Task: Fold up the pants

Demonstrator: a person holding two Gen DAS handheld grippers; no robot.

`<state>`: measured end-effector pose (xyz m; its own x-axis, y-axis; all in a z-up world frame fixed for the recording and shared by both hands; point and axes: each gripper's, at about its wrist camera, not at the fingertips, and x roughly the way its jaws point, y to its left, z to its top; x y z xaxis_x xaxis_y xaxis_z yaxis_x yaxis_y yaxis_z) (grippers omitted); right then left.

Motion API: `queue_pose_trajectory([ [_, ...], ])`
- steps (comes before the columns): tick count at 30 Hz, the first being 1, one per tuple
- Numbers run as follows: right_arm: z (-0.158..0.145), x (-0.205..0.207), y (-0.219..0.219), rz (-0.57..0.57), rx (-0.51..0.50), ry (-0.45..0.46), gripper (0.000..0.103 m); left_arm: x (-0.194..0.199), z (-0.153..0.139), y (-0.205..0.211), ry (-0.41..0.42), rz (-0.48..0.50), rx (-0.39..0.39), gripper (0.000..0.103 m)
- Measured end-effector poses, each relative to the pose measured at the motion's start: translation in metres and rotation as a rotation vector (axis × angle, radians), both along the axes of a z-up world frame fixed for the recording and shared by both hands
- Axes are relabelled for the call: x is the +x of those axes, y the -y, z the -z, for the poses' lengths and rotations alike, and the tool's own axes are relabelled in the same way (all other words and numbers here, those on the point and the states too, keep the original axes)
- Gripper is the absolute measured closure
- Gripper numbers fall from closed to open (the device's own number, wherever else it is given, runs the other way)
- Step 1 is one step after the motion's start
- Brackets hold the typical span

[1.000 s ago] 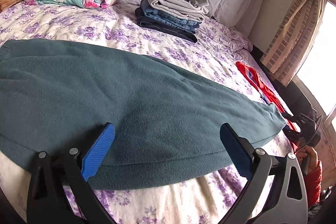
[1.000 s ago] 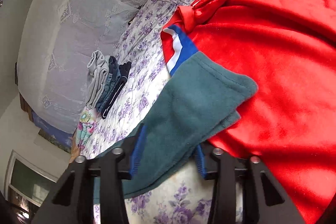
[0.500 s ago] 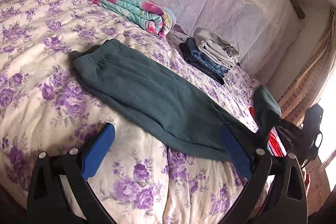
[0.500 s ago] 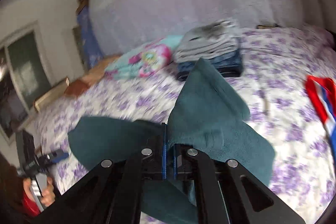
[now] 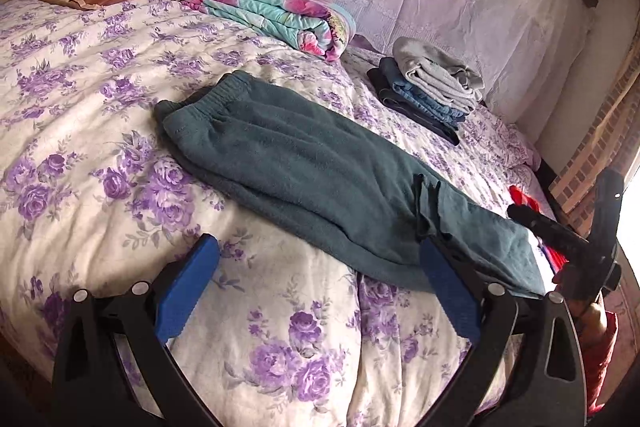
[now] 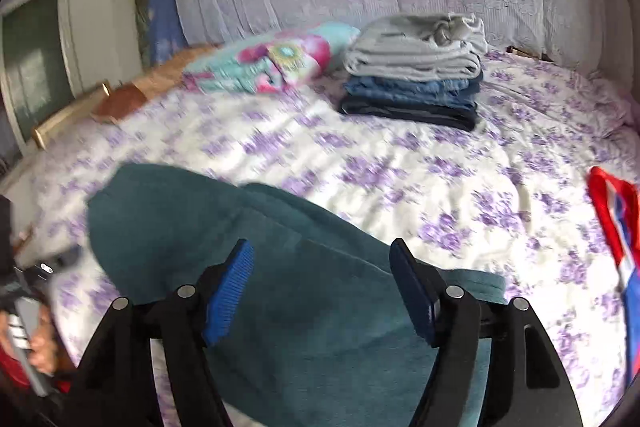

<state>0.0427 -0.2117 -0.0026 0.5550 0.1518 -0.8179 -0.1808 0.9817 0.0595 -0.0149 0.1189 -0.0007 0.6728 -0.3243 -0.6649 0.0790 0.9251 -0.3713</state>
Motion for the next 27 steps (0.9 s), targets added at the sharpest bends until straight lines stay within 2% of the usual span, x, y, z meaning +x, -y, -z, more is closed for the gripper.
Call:
queue_pose_trajectory([
  [1, 0.02, 0.002, -0.007, -0.034, -0.039, -0.057, 0.017, 0.001, 0.0, 0.003, -0.007, -0.003, 0.023, 0.005],
  [3, 0.004, -0.001, 0.002, -0.018, 0.016, -0.014, 0.015, 0.002, 0.001, 0.009, -0.014, -0.008, 0.076, 0.005],
  [5, -0.014, -0.011, 0.011, 0.0, 0.073, 0.074, 0.015, 0.002, 0.002, 0.015, -0.016, -0.016, 0.126, 0.005],
  [7, -0.027, -0.024, 0.012, 0.012, 0.07, 0.127, 0.015, 0.0, 0.002, 0.021, -0.011, -0.027, 0.167, 0.005],
  [9, -0.03, -0.033, 0.012, -0.013, 0.071, 0.141, 0.012, 0.0, 0.004, 0.027, -0.007, -0.034, 0.216, 0.005],
  [11, -0.018, -0.032, 0.008, -0.03, 0.016, 0.102, 0.005, 0.0, 0.005, 0.033, -0.006, -0.035, 0.27, 0.005],
  [13, 0.015, -0.024, 0.004, -0.05, -0.042, -0.042, 0.004, 0.0, 0.007, 0.037, -0.004, -0.034, 0.309, 0.005],
  [14, 0.018, -0.021, 0.007, -0.044, -0.013, -0.062, 0.004, 0.0, 0.007, 0.038, -0.002, -0.035, 0.318, 0.005],
  [16, 0.009, -0.026, 0.015, -0.018, 0.022, -0.015, 0.004, 0.0, 0.008, 0.038, -0.001, -0.038, 0.329, 0.005],
  [19, -0.008, -0.04, 0.029, 0.027, -0.015, 0.09, 0.004, 0.0, 0.008, 0.039, -0.005, -0.039, 0.342, 0.005],
  [21, -0.013, -0.046, 0.043, 0.064, -0.051, 0.111, 0.004, 0.002, 0.008, 0.04, -0.009, -0.043, 0.349, 0.005],
  [22, -0.009, -0.047, 0.048, 0.075, -0.067, 0.09, 0.004, 0.002, 0.008, 0.041, -0.01, -0.047, 0.351, 0.005],
  [24, 0.012, -0.042, 0.054, 0.069, -0.101, -0.012, 0.004, 0.005, 0.008, 0.042, -0.013, -0.054, 0.352, 0.005],
  [25, 0.02, -0.042, 0.056, 0.062, -0.077, -0.031, 0.004, 0.005, 0.009, 0.043, -0.015, -0.059, 0.354, 0.005],
  [27, 0.018, -0.044, 0.068, 0.083, -0.002, -0.031, 0.004, 0.006, 0.008, 0.044, -0.02, -0.065, 0.358, 0.005],
])
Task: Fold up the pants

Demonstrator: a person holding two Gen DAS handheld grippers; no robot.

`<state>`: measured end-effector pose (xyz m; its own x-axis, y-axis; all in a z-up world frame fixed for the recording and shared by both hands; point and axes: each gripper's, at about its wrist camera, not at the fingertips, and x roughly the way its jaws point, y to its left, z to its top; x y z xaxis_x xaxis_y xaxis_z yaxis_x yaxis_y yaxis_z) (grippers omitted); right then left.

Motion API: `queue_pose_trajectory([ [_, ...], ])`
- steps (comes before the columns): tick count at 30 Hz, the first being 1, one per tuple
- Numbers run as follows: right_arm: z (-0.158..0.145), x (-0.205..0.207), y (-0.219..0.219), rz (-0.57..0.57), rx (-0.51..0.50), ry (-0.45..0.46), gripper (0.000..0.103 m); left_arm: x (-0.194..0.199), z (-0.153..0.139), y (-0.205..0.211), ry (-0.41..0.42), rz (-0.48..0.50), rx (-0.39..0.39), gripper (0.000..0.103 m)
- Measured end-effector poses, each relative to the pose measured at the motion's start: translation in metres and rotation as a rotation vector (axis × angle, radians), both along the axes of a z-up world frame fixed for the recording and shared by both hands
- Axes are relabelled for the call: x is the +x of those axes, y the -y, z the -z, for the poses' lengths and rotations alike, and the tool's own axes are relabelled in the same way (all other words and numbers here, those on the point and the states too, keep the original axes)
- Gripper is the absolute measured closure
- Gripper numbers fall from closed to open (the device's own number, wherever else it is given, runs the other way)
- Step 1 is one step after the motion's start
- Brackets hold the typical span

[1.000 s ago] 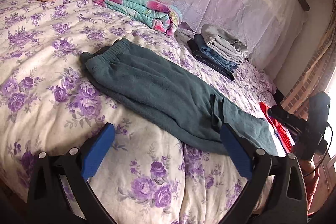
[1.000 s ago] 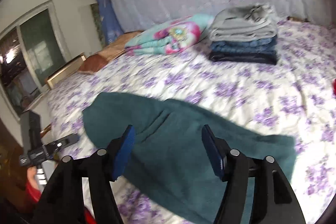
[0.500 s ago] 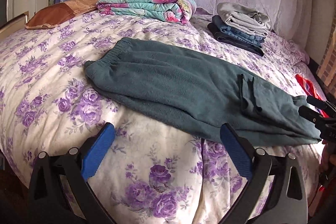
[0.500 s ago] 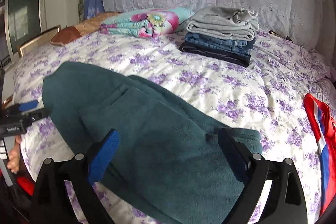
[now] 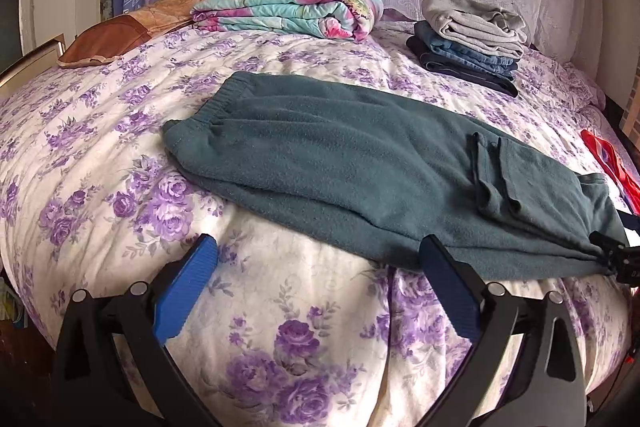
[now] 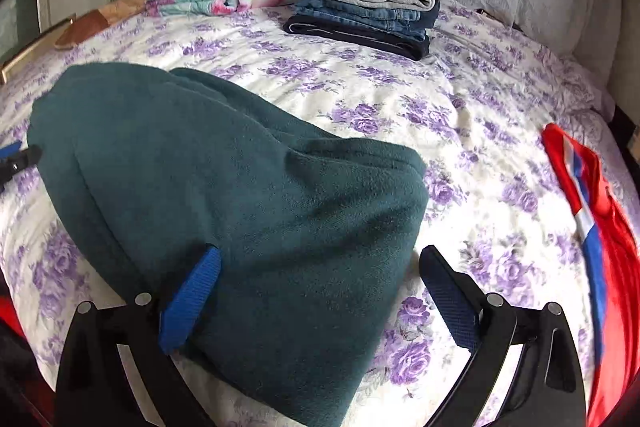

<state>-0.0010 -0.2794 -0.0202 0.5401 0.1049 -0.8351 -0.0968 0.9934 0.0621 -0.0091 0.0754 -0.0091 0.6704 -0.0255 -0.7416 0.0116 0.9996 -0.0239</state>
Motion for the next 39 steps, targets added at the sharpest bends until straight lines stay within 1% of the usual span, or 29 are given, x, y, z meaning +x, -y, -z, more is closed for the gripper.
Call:
queue_pose_trajectory([
  [3, 0.005, 0.001, 0.009, 0.008, 0.072, -0.023, 0.004, 0.001, 0.0, 0.002, -0.007, -0.004, 0.014, 0.005],
  [6, 0.004, -0.003, 0.019, 0.023, 0.149, -0.01, 0.004, 0.002, 0.001, 0.006, -0.012, -0.01, 0.035, 0.005],
  [8, 0.003, -0.006, 0.025, 0.044, 0.178, 0.005, 0.004, 0.002, 0.002, 0.009, -0.013, -0.015, 0.055, 0.005],
  [10, 0.0, -0.007, 0.026, 0.06, 0.176, 0.021, 0.004, 0.002, 0.004, 0.011, -0.01, -0.018, 0.073, 0.005],
  [12, -0.005, -0.005, 0.019, 0.058, 0.129, 0.032, 0.004, 0.004, 0.003, 0.008, -0.014, -0.012, 0.058, 0.005],
  [14, -0.016, -0.003, 0.005, 0.014, 0.088, 0.069, 0.004, 0.008, -0.003, -0.003, -0.025, -0.025, -0.014, 0.005],
  [17, -0.037, 0.002, -0.02, -0.095, 0.106, 0.142, 0.004, 0.014, -0.012, -0.033, -0.04, -0.102, -0.188, 0.005],
  [19, -0.045, 0.012, -0.042, -0.173, 0.136, 0.15, 0.004, 0.016, -0.015, -0.053, -0.047, -0.156, -0.295, 0.005],
  [20, -0.048, 0.02, -0.053, -0.206, 0.15, 0.144, 0.004, 0.017, -0.015, -0.061, -0.046, -0.176, -0.328, 0.005],
  [21, -0.049, 0.029, -0.064, -0.236, 0.16, 0.133, 0.004, 0.017, -0.016, -0.066, -0.044, -0.194, -0.342, 0.005],
  [23, -0.044, 0.047, -0.087, -0.288, 0.148, 0.086, 0.003, 0.018, -0.015, -0.073, -0.04, -0.224, -0.333, 0.005],
  [24, -0.033, 0.056, -0.101, -0.314, 0.112, 0.034, 0.003, 0.018, -0.013, -0.074, -0.043, -0.225, -0.326, 0.005],
  [26, 0.001, 0.066, -0.132, -0.401, 0.001, -0.125, 0.003, 0.018, -0.01, -0.071, -0.047, -0.208, -0.299, 0.005],
  [27, 0.001, 0.062, -0.134, -0.419, 0.004, -0.082, 0.003, 0.018, -0.009, -0.067, -0.046, -0.197, -0.269, 0.005],
  [28, -0.002, 0.06, -0.132, -0.442, 0.029, -0.088, 0.003, 0.018, -0.008, -0.064, -0.047, -0.187, -0.237, 0.005],
  [29, -0.005, 0.062, -0.129, -0.466, 0.054, -0.117, 0.003, 0.019, -0.007, -0.06, -0.046, -0.179, -0.204, 0.005],
  [31, -0.018, 0.065, -0.11, -0.465, 0.157, -0.093, 0.004, 0.019, -0.005, -0.056, -0.039, -0.173, -0.154, 0.005],
  [32, -0.025, 0.071, -0.099, -0.438, 0.205, -0.076, 0.004, 0.019, -0.004, -0.055, -0.032, -0.176, -0.138, 0.005],
  [34, -0.036, 0.089, -0.08, -0.363, 0.237, -0.04, 0.004, 0.021, -0.004, -0.054, -0.018, -0.186, -0.131, 0.005],
  [36, -0.04, 0.105, -0.071, -0.307, 0.22, -0.002, 0.004, 0.025, -0.004, -0.055, -0.028, -0.191, -0.13, 0.005],
  [38, -0.035, 0.119, -0.074, -0.311, 0.238, -0.011, 0.003, 0.032, -0.006, -0.058, -0.05, -0.186, -0.137, 0.005],
  [39, -0.027, 0.124, -0.081, -0.33, 0.243, -0.035, 0.003, 0.035, -0.007, -0.061, -0.061, -0.19, -0.153, 0.005],
])
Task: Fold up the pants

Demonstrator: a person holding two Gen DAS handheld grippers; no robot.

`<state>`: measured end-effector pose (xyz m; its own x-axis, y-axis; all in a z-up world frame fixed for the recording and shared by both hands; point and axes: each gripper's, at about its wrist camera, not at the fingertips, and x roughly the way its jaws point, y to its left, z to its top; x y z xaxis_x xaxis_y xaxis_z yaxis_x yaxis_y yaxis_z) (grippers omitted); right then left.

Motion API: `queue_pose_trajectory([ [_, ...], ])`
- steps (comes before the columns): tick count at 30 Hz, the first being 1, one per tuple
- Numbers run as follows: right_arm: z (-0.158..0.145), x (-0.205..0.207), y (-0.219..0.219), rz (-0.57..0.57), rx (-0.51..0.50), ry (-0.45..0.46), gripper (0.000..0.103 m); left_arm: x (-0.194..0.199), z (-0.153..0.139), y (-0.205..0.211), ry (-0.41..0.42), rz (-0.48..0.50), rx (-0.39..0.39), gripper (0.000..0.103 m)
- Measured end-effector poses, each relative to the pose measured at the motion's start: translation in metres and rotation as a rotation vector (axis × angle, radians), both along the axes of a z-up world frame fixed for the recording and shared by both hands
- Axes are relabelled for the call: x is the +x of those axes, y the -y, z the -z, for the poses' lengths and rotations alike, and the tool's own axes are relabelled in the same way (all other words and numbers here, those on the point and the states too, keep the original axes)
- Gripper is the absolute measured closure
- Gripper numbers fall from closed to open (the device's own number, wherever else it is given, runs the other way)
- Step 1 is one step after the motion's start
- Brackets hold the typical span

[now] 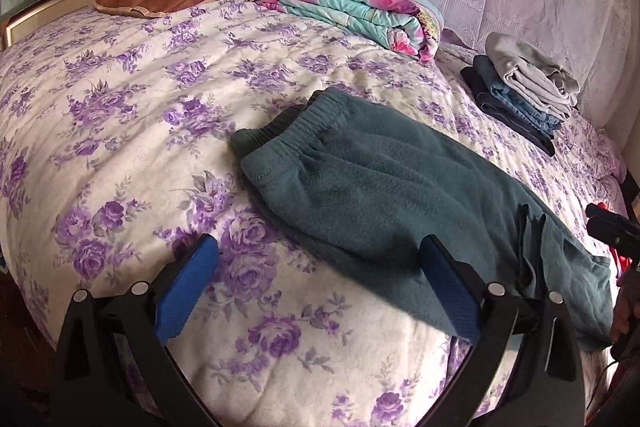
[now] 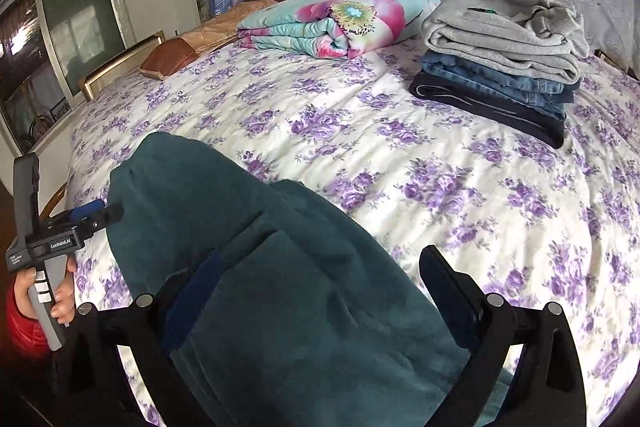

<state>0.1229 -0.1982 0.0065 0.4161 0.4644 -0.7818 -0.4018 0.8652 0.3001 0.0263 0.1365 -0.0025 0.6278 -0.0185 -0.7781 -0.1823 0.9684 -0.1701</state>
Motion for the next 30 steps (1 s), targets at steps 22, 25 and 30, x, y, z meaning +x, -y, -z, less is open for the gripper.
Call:
queue_pose_trajectory([
  [22, 0.016, -0.044, 0.067, 0.127, 0.09, 0.021, 0.003, 0.052, 0.007, -0.031, -0.003, -0.057, -0.343, 0.005],
  [25, 0.012, -0.058, 0.083, 0.168, 0.087, 0.047, 0.003, 0.049, 0.007, -0.028, 0.006, -0.023, -0.33, 0.005],
  [30, 0.03, -0.07, 0.113, 0.247, 0.169, -0.012, 0.003, 0.047, 0.007, -0.032, 0.005, -0.007, -0.389, 0.005],
])
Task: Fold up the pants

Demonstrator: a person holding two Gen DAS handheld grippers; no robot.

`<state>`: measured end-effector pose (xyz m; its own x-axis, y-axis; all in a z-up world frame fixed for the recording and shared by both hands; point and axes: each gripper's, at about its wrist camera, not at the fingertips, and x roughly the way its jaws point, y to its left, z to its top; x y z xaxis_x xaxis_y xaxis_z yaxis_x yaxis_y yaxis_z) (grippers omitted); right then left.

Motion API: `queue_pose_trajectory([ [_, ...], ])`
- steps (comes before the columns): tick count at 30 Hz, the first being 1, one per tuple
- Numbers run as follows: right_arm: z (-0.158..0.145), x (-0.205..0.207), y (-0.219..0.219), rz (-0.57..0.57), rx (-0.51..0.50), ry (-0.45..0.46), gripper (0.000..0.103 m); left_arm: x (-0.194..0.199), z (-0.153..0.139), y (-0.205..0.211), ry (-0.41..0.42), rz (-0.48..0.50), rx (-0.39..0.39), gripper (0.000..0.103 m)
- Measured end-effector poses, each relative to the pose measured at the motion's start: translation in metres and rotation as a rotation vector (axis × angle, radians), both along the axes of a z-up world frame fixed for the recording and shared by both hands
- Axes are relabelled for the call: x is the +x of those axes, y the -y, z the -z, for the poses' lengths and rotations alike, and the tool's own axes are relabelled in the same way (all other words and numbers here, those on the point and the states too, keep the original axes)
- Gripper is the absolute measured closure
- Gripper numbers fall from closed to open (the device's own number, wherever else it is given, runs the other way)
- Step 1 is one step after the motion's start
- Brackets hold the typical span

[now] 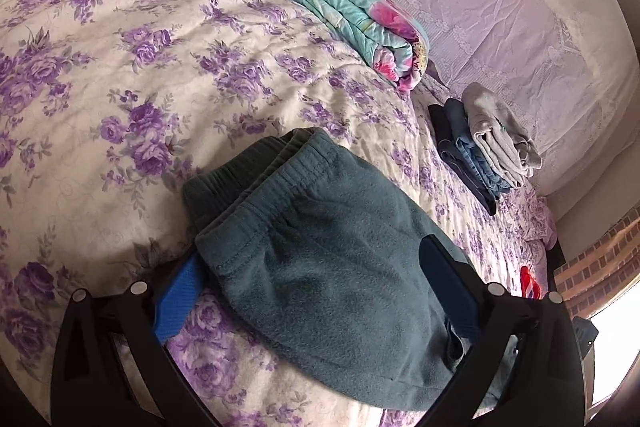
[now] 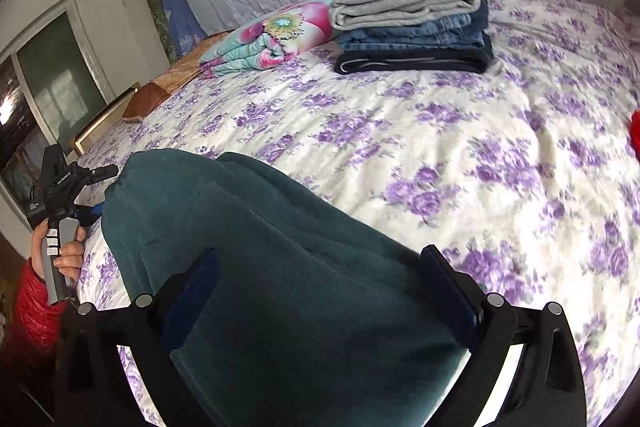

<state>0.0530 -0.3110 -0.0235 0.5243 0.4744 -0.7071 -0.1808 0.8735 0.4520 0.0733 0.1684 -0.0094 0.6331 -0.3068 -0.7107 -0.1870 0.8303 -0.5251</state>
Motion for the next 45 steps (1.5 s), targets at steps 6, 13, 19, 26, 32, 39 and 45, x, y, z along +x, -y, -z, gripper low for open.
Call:
queue_pose_trajectory([
  [6, 0.001, -0.007, 0.015, 0.036, 0.08, 0.011, 0.003, 0.008, 0.002, -0.001, 0.0, -0.002, -0.007, 0.006],
  [13, 0.0, -0.009, 0.014, 0.038, 0.076, 0.015, 0.003, -0.002, 0.007, -0.018, -0.021, -0.063, -0.037, 0.05],
  [19, -0.016, -0.037, 0.029, 0.091, 0.08, 0.126, 0.003, -0.007, 0.012, -0.032, -0.026, -0.072, -0.084, 0.07],
  [26, 0.011, -0.055, 0.054, 0.192, -0.041, -0.097, 0.003, -0.011, 0.005, -0.03, -0.015, -0.058, -0.078, 0.09],
  [32, 0.012, -0.052, 0.017, 0.133, -0.303, -0.099, 0.003, -0.018, -0.046, 0.003, 0.093, 0.009, 0.069, 0.091],
  [39, 0.015, -0.06, 0.068, 0.197, 0.1, -0.072, 0.003, -0.022, -0.107, 0.1, 0.236, 0.229, 0.278, 0.091],
  [45, 0.013, -0.067, 0.086, 0.254, 0.244, -0.021, 0.003, -0.029, -0.129, 0.206, 0.323, 0.465, 0.379, 0.091],
])
